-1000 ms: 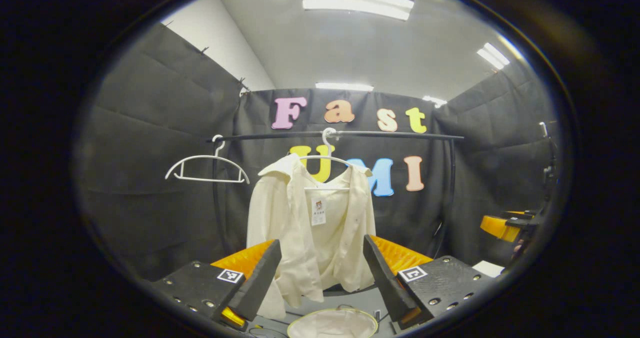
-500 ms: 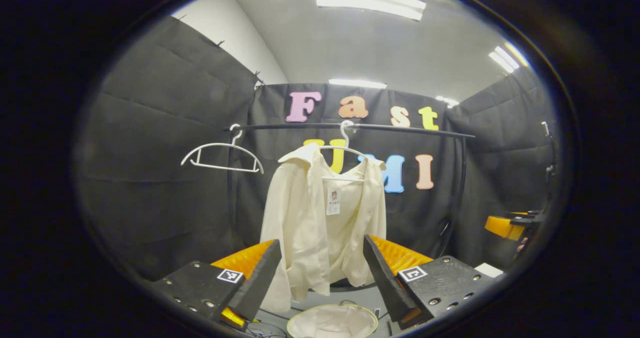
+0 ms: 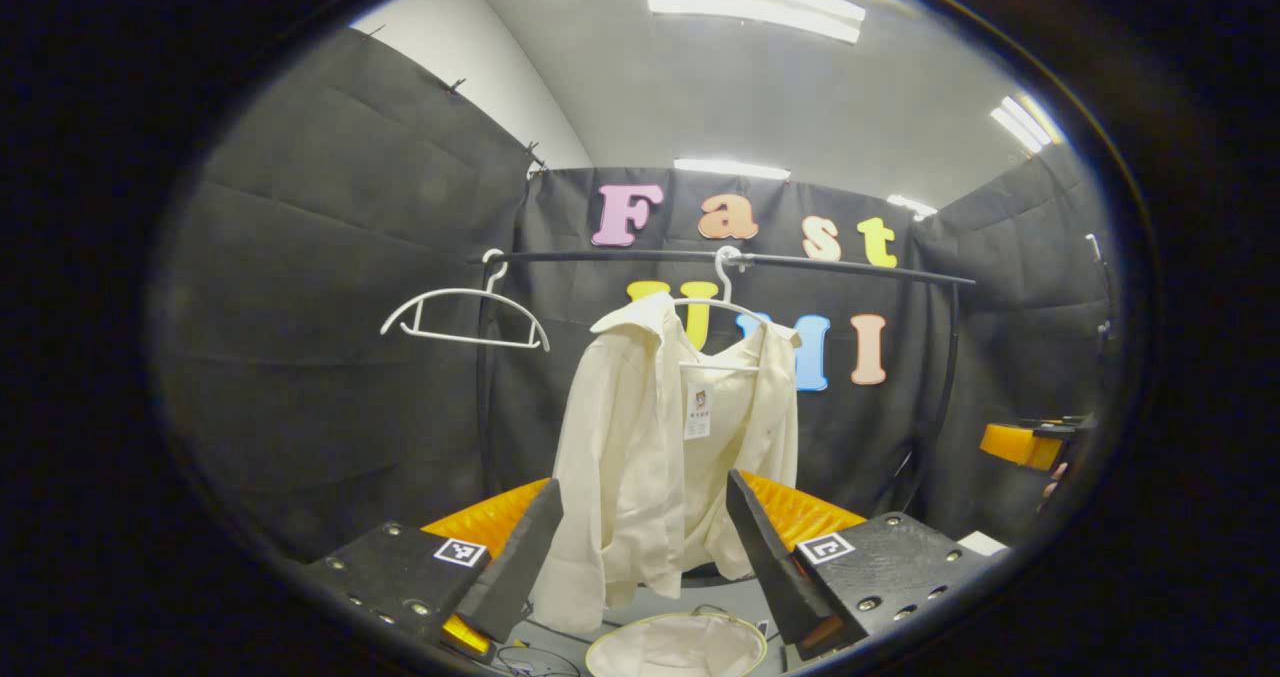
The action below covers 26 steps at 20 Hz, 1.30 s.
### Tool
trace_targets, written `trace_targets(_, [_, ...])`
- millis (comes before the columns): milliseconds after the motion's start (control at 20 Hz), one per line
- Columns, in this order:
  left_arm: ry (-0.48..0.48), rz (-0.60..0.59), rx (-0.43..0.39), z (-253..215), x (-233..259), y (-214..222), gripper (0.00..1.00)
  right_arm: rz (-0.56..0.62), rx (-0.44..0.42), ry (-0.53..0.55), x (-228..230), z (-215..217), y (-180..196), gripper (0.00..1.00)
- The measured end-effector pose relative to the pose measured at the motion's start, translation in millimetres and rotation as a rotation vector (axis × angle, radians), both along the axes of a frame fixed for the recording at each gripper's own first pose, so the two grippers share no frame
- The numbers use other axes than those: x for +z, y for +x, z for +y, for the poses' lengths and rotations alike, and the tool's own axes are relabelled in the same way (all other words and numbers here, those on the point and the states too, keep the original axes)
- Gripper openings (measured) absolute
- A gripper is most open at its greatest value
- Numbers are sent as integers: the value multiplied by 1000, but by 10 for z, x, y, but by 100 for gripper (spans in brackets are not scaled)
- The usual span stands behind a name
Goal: Grasp the clothes on the hanger with both hands and then place them into the laundry hamper below.
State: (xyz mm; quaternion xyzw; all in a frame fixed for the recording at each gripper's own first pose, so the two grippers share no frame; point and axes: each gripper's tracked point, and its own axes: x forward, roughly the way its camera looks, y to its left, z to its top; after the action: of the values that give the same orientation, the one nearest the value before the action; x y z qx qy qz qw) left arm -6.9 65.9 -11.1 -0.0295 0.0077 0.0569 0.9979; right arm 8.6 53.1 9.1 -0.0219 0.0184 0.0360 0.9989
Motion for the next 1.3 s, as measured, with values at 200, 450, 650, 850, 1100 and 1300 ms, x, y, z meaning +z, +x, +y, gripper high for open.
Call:
trace_targets(200, [17, 6, -4, -81, 59, 203, 96, 12, -5, -5, -93, -60, 120, 98])
trace_targets(450, [25, 0, 37, -147, 172, 617, 96, 6, 14, 0, -192, -49, 382, 98])
trace_targets(650, [49, -7, 95, -152, 282, 1061, 97, 13, 28, 15, -220, -110, 722, 98])
trace_targets(850, [49, 4, 135, -122, 273, 1542, 96, 7, 32, 39, -221, -177, 1089, 98])
trace_targets(1100, [34, 23, 220, -33, 196, 1990, 97, 27, 67, 42, -324, -233, 1506, 98])
trace_targets(1300, [14, 50, 279, 13, 68, 2261, 96, 70, 107, 47, -489, -205, 1761, 98])
